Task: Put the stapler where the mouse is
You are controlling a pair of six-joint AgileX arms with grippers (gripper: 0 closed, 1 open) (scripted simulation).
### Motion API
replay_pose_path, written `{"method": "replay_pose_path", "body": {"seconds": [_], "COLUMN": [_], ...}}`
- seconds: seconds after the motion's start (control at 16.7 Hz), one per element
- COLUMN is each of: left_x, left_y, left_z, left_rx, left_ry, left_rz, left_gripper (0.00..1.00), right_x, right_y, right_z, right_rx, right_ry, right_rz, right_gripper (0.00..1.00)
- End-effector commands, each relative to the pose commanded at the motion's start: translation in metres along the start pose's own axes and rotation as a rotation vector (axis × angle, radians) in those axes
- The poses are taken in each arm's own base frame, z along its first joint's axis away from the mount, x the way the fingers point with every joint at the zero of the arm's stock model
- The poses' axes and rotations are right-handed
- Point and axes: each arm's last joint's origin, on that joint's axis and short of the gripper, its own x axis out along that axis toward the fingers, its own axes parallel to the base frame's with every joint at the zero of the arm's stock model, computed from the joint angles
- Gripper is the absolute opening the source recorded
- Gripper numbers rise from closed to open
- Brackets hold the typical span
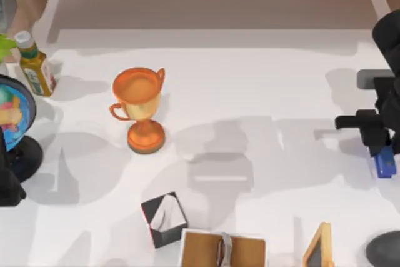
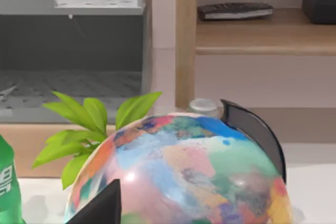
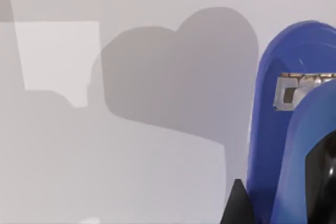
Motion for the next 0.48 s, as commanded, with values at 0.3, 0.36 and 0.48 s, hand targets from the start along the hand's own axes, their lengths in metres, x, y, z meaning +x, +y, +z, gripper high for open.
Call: {"method": "replay_pose_path", "body": {"seconds": [0.3, 0.36, 0.48], "left_x": [0.0000, 0.0000, 0.0000], "left_y": [0.0000, 0.0000, 0.0000], "left_z": [0.0000, 0.0000, 0.0000], "left_rx": [0.000, 0.000, 0.000], "left_ry": [0.000, 0.000, 0.000], "left_rz": [0.000, 0.000, 0.000], "left_gripper": [1.00, 1.00, 1.00], "right_x": [0.0000, 0.0000, 0.0000], "right_y": [0.0000, 0.0000, 0.0000], "right_z": [0.0000, 0.0000, 0.0000], "right_rx": [0.000, 0.000, 0.000], "right_ry": [0.000, 0.000, 0.000], "right_rz": [0.000, 0.000, 0.000], "right_gripper": [0.38, 0.45, 0.60]}}
